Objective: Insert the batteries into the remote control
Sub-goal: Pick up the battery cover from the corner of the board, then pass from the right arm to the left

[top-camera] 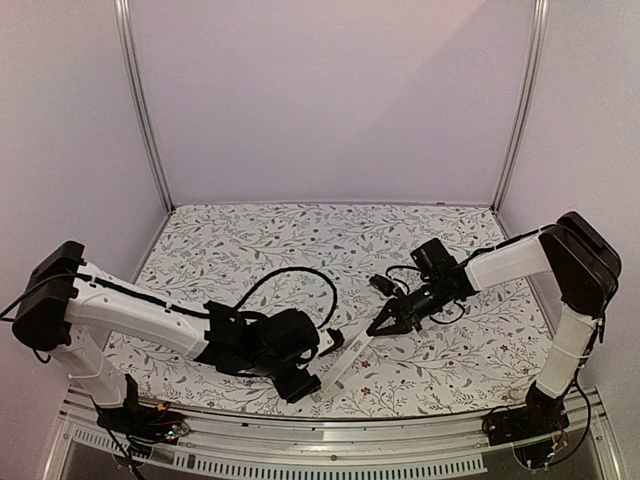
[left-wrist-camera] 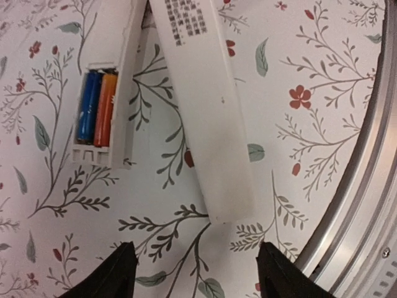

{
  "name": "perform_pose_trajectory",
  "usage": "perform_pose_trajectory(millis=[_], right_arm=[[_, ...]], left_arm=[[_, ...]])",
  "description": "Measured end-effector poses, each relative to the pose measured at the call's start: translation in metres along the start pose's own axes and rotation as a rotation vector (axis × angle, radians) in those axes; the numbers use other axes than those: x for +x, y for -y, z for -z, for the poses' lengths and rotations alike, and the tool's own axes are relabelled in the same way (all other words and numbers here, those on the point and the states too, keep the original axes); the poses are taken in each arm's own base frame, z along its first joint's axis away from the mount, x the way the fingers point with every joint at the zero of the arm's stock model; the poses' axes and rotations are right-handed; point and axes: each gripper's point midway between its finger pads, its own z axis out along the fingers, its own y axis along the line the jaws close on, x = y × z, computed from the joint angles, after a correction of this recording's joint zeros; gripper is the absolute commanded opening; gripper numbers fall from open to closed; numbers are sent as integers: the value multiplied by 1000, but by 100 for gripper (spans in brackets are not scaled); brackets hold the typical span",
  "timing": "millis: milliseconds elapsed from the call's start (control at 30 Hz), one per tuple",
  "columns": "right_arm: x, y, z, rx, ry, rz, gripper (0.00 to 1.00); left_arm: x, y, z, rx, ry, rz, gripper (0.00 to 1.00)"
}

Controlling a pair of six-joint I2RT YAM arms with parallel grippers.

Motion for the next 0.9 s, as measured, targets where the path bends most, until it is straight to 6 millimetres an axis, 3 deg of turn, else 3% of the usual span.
perform_pose_trajectory(millis=[67,267,400,500,667,767,900], right_arm=[[-3,-3,4,4,18,9,0],[-16,-19,17,-3,79,47,0],[-26,-29,21,-16,118,76,0],[-32,-35,23,-27,142,87,0],[-40,-44,27,-42,179,97,0],[-44,-50,29,-52,196,107,0],[-47,-54,30,-60,207,113,0]], left_arm=[[-11,-3,15,-3,70,20,98],[-32,-27,66,-42,337,124,100],[-40,-49,80,-50,439,211,100],[-48,-56,76,-54,442,231,92],[-72,-44,46,9,363,218,77],[-73,-40,30,43,310,219,75],[-69,-48,19,35,254,228,68]])
